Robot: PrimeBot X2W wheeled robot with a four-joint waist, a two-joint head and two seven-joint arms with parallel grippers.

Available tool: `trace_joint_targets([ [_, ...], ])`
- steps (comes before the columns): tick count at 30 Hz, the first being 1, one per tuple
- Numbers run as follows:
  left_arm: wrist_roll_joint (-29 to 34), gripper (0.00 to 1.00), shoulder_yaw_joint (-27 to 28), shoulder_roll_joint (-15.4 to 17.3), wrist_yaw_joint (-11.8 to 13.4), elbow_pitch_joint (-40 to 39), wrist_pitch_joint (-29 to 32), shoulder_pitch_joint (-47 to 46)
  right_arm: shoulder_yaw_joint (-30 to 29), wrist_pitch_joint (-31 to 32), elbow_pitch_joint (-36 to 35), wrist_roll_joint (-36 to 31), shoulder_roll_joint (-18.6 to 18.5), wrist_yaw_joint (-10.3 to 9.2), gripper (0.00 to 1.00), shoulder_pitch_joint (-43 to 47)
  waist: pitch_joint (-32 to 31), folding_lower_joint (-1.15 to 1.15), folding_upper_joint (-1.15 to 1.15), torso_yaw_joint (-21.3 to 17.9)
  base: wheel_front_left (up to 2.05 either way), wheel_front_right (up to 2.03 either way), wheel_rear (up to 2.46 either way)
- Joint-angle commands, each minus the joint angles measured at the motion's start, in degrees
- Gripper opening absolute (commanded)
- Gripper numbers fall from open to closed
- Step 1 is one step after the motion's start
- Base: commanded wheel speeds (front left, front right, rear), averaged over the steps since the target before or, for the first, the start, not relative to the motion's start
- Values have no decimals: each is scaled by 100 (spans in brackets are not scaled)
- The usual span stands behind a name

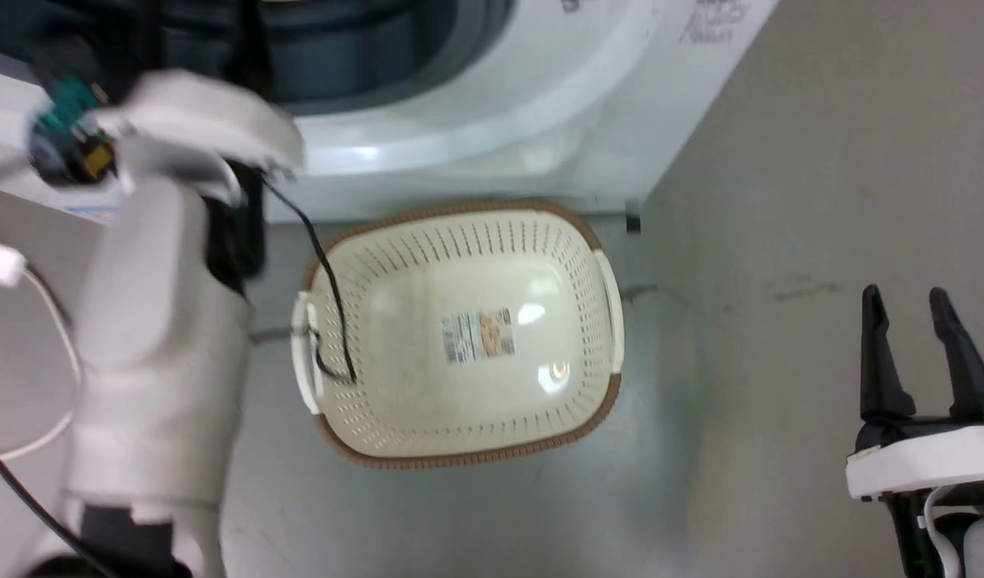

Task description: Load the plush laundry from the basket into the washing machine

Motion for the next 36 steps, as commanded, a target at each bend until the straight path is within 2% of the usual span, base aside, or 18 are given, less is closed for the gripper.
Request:
trace_joint_targets([
  [1, 70, 100, 5, -77, -36, -108, -30, 303, 9, -5, 65, -12, -1, -4, 100, 67, -367, 1, 0, 155, 0, 0, 0],
  [9, 222, 100, 93, -227, -160, -446, -30, 1340, 87, -42, 359, 8, 26, -4, 100, 264, -1135, 1, 0, 316, 0, 0, 0],
  [22, 564, 100, 165, -256, -114, -860, -30, 2768, 271, -226, 830, 31, 33, -4, 100, 622, -2277, 1, 0, 374, 0, 0, 0],
  [36, 597, 100, 88, -191, -76, -957, -22, 3815, 389, -472, 1003, -531, 33, -4, 100, 966, -3001, 1, 0, 346, 0, 0, 0],
])
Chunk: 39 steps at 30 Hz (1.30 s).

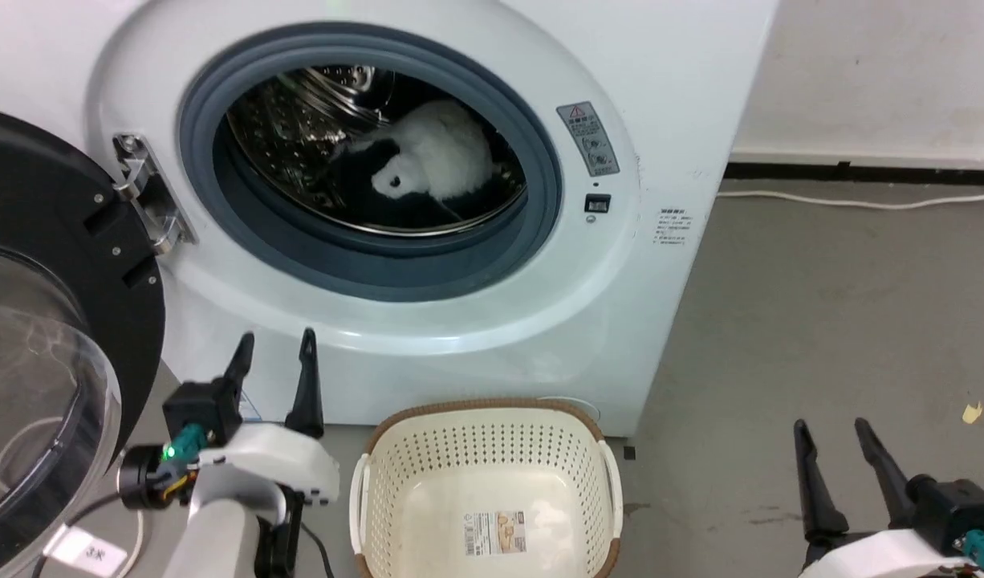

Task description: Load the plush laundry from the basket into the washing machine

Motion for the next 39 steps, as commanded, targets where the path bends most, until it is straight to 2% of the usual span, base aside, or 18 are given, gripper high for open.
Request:
trace_joint_targets([
  [1, -17, 100, 8, -3, 32, -36, -23, 156, 17, -47, 34, -31, 10, -4, 100, 91, -65, 1, 0, -7, 0, 0, 0],
  [10, -48, 100, -102, -11, 91, -413, 3, 808, -18, -177, 71, -104, 10, -4, 100, 266, -287, 1, 0, 33, 0, 0, 0],
  [25, -63, 100, -229, 6, 212, -1171, 97, 1423, -31, -223, 57, -94, 10, -4, 100, 339, -311, 1, 0, -26, 0, 0, 0],
  [39, -195, 100, -257, -4, 278, -1413, 98, 1634, -50, -236, 67, -56, 10, -4, 100, 323, -278, 1, 0, -51, 0, 0, 0],
])
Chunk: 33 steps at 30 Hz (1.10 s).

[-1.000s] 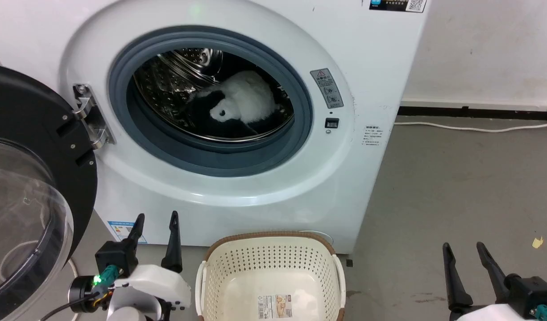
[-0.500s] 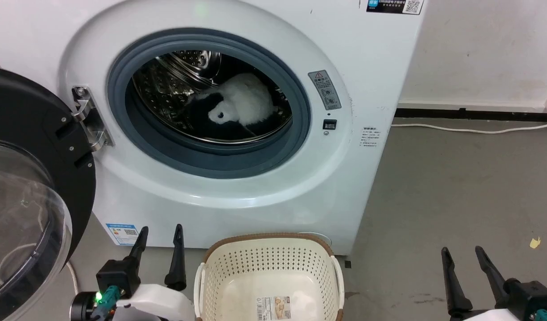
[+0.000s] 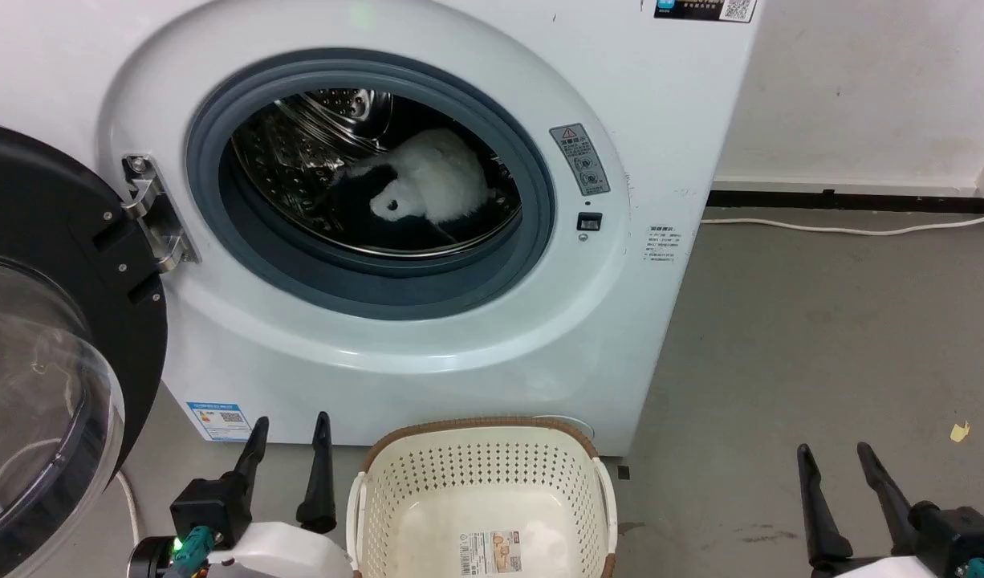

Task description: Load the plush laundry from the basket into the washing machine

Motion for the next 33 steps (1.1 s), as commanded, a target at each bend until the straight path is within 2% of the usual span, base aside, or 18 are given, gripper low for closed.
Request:
trace_joint_targets([
  [1, 0, 0, 1, 0, -3, 1, 1, -1, 0, 1, 0, 0, 0, 0, 0, -1, 0, 0, 0, 0, 0, 0, 0],
  [33, 394, 0, 168, -112, -62, -278, 324, 44, 142, 303, -199, -157, 1, 0, 0, -103, 15, 0, 0, -195, 0, 0, 0],
])
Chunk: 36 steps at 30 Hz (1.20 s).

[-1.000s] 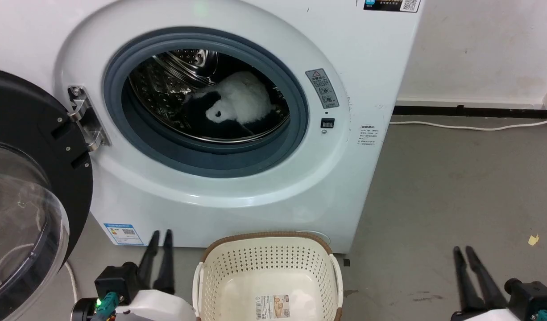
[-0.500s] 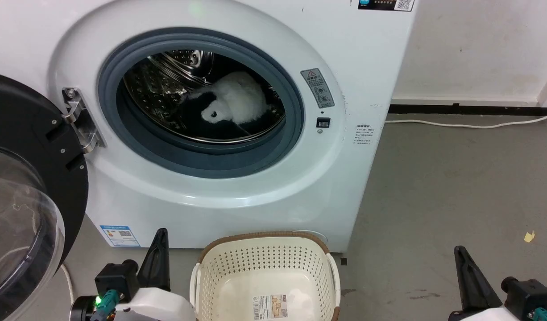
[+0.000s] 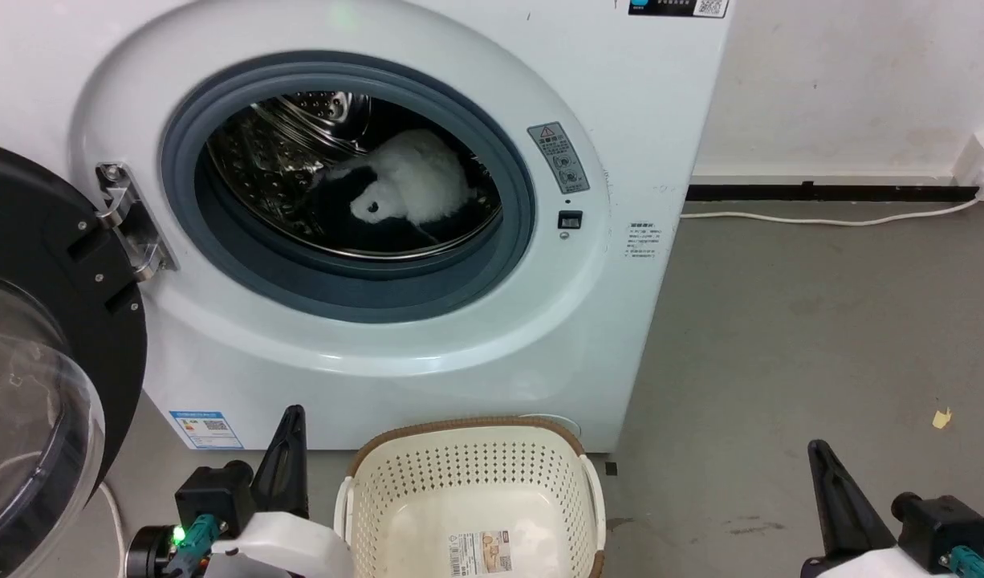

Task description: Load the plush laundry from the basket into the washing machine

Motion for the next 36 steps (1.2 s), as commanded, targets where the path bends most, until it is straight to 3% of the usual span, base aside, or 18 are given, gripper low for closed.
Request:
trace_joint_targets([
  [1, 66, 0, 33, -7, -5, -52, 34, 49, 22, 21, -51, -45, 3, -1, 0, -90, 1, -1, 0, -8, 0, 0, 0],
  [36, 556, 0, 241, -147, -75, -402, 435, 107, 187, 397, -298, -240, 6, -3, 0, -216, 18, -1, 0, -246, 0, 0, 0],
])
